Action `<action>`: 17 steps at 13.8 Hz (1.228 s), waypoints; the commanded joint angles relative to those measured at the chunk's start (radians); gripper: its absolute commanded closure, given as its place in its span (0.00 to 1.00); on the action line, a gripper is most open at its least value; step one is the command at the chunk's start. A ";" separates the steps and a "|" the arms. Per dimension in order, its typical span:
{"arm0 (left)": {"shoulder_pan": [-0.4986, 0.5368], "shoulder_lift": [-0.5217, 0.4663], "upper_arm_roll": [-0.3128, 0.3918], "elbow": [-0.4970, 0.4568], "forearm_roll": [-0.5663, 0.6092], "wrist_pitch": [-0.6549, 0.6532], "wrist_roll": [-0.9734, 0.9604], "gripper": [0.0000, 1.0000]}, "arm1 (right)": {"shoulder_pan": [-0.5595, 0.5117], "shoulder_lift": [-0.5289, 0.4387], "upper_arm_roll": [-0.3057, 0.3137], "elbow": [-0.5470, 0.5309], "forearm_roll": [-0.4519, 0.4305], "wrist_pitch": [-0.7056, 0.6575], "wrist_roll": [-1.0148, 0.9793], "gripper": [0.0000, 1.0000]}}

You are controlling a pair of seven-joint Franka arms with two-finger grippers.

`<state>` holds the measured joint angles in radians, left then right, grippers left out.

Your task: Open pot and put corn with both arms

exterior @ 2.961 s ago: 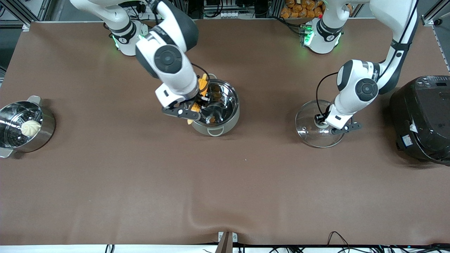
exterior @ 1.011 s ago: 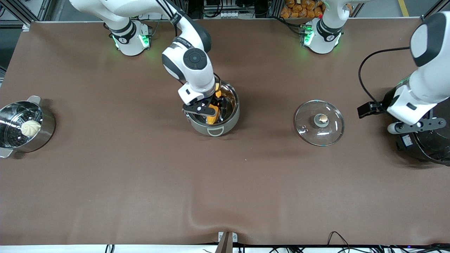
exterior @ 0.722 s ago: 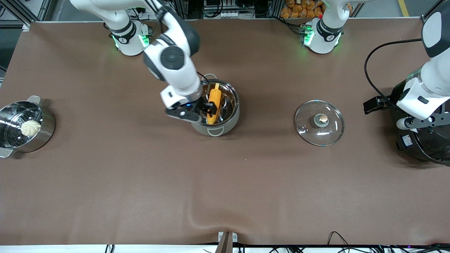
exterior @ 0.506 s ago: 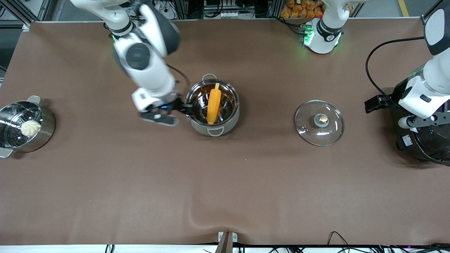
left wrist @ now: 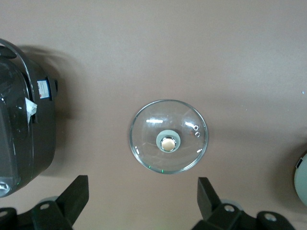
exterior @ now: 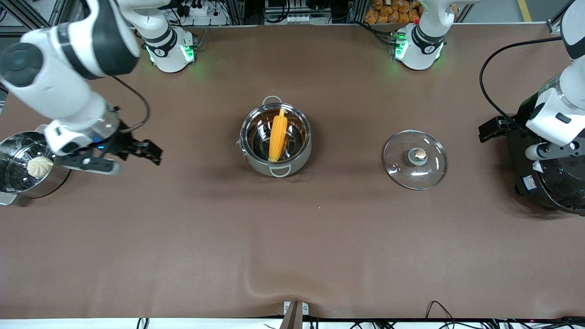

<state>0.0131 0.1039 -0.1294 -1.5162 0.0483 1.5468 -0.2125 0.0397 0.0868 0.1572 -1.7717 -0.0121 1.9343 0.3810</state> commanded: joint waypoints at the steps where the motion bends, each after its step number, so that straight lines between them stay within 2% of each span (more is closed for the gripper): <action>1: 0.008 -0.032 -0.003 0.005 -0.018 -0.034 0.035 0.00 | -0.021 -0.039 -0.016 0.007 0.018 -0.031 -0.036 0.00; 3: 0.008 -0.047 -0.004 0.005 -0.021 -0.042 0.036 0.00 | -0.034 -0.039 -0.047 0.047 0.012 -0.073 -0.161 0.00; 6: -0.002 -0.081 0.019 -0.005 -0.031 -0.077 0.091 0.00 | -0.035 -0.045 -0.122 0.067 0.040 -0.115 -0.221 0.00; 8: -0.002 -0.084 0.019 -0.006 -0.041 -0.091 0.091 0.00 | -0.035 -0.047 -0.156 0.119 0.050 -0.165 -0.269 0.00; 12: -0.002 -0.118 0.013 -0.033 -0.041 -0.111 0.090 0.00 | -0.038 -0.055 -0.202 0.173 0.050 -0.216 -0.330 0.00; 17: -0.002 -0.168 0.011 -0.085 -0.041 -0.108 0.091 0.00 | -0.040 -0.058 -0.235 0.176 0.047 -0.248 -0.395 0.00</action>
<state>0.0088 -0.0120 -0.1218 -1.5448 0.0326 1.4366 -0.1475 0.0120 0.0397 -0.0679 -1.5988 0.0190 1.7081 0.0299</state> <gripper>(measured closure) 0.000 0.000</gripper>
